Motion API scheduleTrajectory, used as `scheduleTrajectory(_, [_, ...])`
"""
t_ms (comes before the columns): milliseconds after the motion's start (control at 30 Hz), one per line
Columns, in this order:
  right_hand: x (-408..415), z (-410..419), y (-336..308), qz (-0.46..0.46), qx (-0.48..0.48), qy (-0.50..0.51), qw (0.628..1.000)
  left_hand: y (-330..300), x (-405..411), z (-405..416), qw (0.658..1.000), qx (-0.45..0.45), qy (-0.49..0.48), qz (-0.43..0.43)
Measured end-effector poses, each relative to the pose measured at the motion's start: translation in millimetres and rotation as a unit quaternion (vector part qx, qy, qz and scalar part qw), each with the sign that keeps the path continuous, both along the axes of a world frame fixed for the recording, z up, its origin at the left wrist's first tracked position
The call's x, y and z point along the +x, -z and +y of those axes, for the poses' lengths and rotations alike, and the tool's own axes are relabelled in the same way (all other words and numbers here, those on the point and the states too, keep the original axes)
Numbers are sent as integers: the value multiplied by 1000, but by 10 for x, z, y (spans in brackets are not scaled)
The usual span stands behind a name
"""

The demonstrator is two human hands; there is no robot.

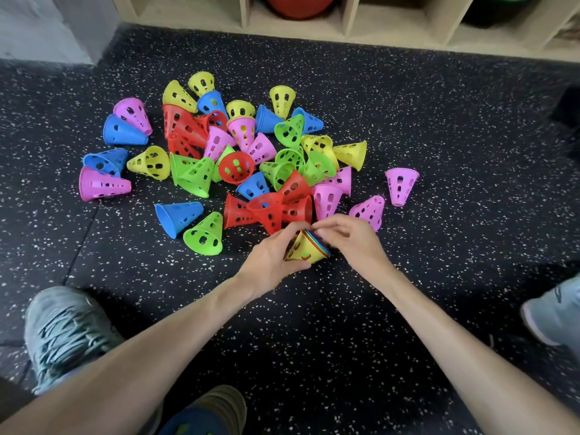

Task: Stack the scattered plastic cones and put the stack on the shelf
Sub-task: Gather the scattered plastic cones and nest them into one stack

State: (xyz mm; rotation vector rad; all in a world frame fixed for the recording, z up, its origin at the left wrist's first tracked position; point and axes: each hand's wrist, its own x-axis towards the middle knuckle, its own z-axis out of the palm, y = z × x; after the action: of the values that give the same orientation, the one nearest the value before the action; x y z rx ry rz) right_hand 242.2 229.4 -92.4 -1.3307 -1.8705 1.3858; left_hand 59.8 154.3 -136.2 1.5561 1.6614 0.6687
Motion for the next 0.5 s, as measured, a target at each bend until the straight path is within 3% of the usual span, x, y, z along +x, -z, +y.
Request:
scheduleTrajectory(133, [158, 117, -38, -17, 127, 171, 977, -18, -7, 63, 1000, -21, -1, 3])
scheduleTrajectory(200, [292, 236, -15, -108, 179, 166, 964, -14, 9, 61, 1000, -19, -8, 4])
scheduleTrajectory(300, [467, 390, 38, -216, 155, 116, 957, -5, 20, 48, 1000, -15, -20, -4])
scheduleTrajectory(400, [531, 408, 69, -169, 98, 86, 977, 1, 18, 45, 999, -15, -28, -15])
scheduleTrajectory(500, [546, 352, 52, -118, 107, 109, 981, -9, 32, 37, 999, -16, -31, -13])
